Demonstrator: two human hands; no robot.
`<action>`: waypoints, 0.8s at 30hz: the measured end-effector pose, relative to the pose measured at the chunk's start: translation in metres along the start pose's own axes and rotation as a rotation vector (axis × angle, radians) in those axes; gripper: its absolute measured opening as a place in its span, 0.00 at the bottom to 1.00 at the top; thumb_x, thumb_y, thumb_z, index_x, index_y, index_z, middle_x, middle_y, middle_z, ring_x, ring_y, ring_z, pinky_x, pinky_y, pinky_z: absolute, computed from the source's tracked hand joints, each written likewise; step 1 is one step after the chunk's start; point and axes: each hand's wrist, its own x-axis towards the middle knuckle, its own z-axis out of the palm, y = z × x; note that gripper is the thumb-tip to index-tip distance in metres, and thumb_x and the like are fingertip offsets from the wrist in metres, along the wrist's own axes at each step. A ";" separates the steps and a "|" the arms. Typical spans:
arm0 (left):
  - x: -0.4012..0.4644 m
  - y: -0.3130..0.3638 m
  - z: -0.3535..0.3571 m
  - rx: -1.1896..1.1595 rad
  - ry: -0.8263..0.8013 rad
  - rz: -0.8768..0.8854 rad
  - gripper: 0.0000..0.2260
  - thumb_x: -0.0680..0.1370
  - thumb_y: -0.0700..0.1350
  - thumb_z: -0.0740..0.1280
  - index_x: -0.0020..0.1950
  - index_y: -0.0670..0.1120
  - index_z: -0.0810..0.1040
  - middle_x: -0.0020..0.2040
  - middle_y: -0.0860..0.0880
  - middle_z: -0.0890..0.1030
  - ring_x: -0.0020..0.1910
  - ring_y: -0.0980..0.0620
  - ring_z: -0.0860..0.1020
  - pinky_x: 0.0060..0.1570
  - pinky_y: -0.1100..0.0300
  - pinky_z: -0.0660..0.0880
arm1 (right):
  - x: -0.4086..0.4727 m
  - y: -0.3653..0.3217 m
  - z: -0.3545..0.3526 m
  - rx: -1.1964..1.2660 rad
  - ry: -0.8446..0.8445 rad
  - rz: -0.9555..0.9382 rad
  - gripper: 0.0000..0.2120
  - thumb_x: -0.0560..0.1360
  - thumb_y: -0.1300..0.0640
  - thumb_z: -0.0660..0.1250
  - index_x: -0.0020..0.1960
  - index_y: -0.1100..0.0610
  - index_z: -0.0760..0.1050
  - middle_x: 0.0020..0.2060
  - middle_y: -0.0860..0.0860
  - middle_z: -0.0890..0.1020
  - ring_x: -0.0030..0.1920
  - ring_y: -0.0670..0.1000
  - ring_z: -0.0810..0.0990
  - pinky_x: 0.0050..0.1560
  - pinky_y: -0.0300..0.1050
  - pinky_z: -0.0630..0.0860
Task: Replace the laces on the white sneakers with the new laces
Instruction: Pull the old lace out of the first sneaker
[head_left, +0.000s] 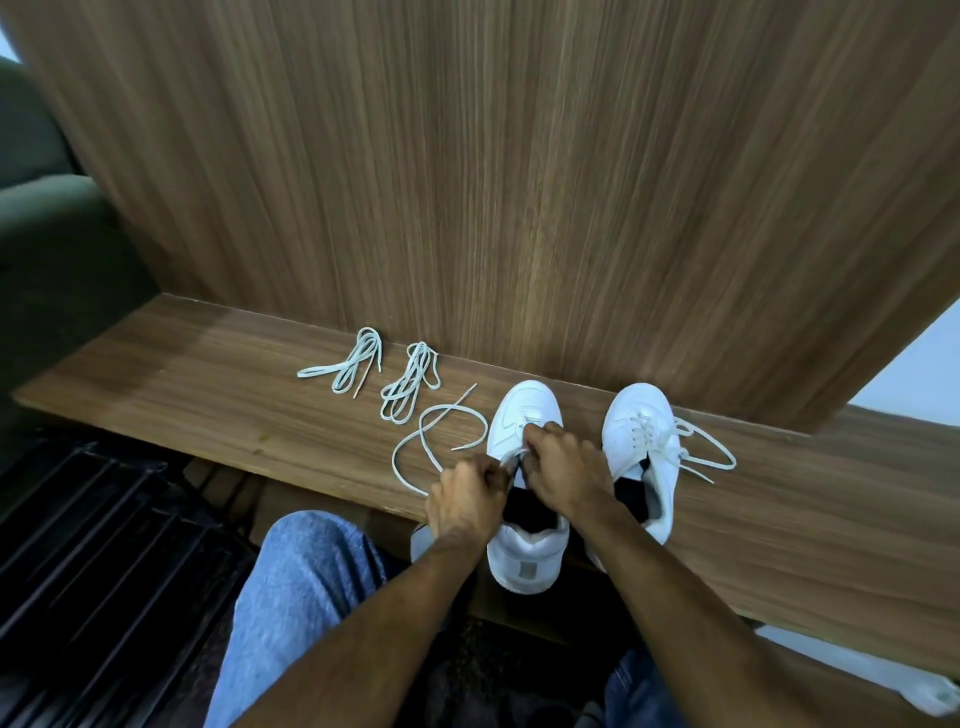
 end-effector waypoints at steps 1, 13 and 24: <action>0.000 0.000 0.000 0.010 0.002 0.004 0.13 0.77 0.59 0.63 0.52 0.55 0.80 0.52 0.43 0.82 0.54 0.38 0.78 0.47 0.53 0.72 | 0.003 0.004 -0.001 0.157 0.026 0.120 0.06 0.76 0.55 0.59 0.50 0.53 0.74 0.49 0.53 0.80 0.51 0.60 0.79 0.47 0.50 0.74; -0.003 0.002 -0.001 0.004 0.009 0.021 0.13 0.77 0.60 0.63 0.50 0.52 0.80 0.48 0.43 0.82 0.52 0.37 0.78 0.44 0.54 0.71 | 0.005 0.006 -0.008 -0.040 -0.093 -0.083 0.09 0.76 0.52 0.63 0.55 0.53 0.76 0.57 0.51 0.74 0.59 0.55 0.74 0.50 0.49 0.74; 0.000 0.000 0.004 0.023 -0.003 0.013 0.15 0.78 0.60 0.61 0.51 0.51 0.79 0.49 0.44 0.82 0.52 0.39 0.78 0.45 0.53 0.71 | 0.004 0.030 -0.028 0.668 0.413 0.394 0.04 0.74 0.58 0.64 0.43 0.57 0.76 0.51 0.50 0.74 0.47 0.52 0.77 0.46 0.45 0.69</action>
